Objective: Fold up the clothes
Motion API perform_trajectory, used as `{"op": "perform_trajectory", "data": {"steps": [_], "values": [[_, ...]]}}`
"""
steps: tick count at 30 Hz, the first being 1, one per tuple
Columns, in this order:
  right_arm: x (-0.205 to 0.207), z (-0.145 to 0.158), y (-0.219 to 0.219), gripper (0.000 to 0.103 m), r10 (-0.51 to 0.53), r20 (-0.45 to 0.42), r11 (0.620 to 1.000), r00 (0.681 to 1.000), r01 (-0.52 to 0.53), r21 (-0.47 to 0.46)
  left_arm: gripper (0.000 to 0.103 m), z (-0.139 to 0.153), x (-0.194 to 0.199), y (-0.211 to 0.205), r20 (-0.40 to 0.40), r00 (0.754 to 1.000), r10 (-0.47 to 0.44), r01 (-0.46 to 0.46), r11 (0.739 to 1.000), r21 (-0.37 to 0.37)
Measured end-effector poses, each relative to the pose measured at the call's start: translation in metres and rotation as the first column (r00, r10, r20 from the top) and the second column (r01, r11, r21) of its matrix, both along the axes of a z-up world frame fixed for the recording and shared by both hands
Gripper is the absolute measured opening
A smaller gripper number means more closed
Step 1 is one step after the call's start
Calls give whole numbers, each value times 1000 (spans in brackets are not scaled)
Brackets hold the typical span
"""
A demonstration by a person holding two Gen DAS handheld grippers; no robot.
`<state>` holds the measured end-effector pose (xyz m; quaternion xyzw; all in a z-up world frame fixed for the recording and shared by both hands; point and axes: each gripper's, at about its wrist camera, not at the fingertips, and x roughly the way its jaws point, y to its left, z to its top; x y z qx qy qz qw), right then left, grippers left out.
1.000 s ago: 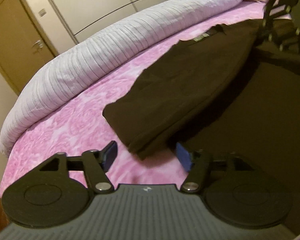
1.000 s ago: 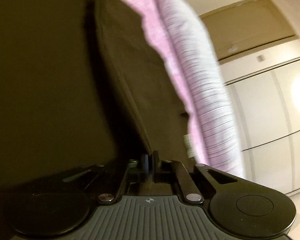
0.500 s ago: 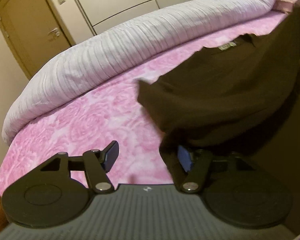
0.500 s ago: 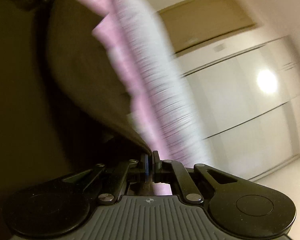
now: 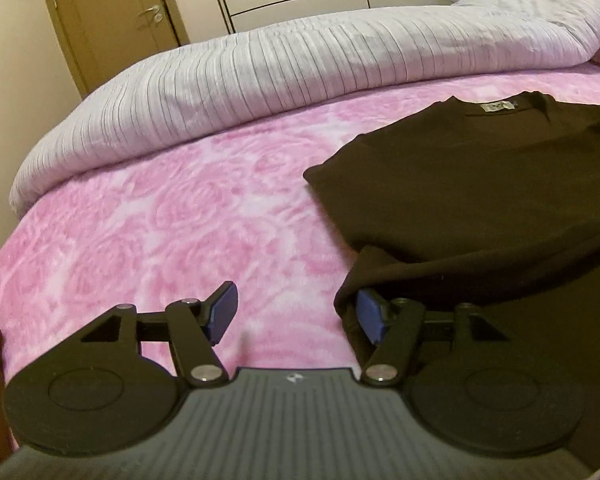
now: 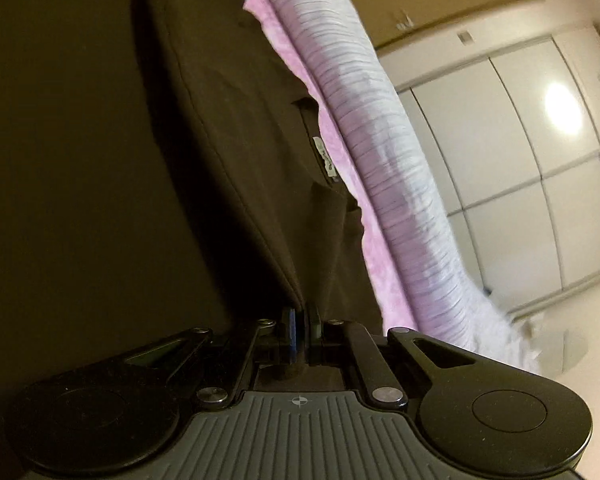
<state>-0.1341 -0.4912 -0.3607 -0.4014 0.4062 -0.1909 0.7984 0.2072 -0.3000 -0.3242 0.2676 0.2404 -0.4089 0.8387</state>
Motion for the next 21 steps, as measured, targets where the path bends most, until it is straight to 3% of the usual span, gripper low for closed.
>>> {"op": "perform_trajectory", "data": {"steps": [3, 5, 7, 15, 18, 21], "values": [[1, -6, 1, 1, -28, -11, 999, 1000, 28, -32, 61, 0, -4, 5, 2, 1000, 7, -7, 1000, -1], [-4, 1, -1, 1, -89, 6, 995, 996, 89, 34, 61, 0, -5, 7, -18, 1000, -2, 2, 1000, 9], [-2, -2, -6, 1, -115, -75, 991, 990, 119, 53, 61, -1, -7, 6, -20, 1000, -20, 21, 999, 26], [-17, -1, 14, 3, -62, -147, 998, 987, 62, -4, 59, 9, -16, 18, -25, 996, -83, 85, 994, 72], [-19, 1, 22, 8, -69, -144, 997, 987, 66, -28, 59, 21, -21, 34, -53, 992, -111, 114, 992, 54], [-27, 3, 24, 9, -67, -130, 997, 989, 63, -32, 60, 36, -18, 44, -113, 984, -138, 137, 990, -18]]}}
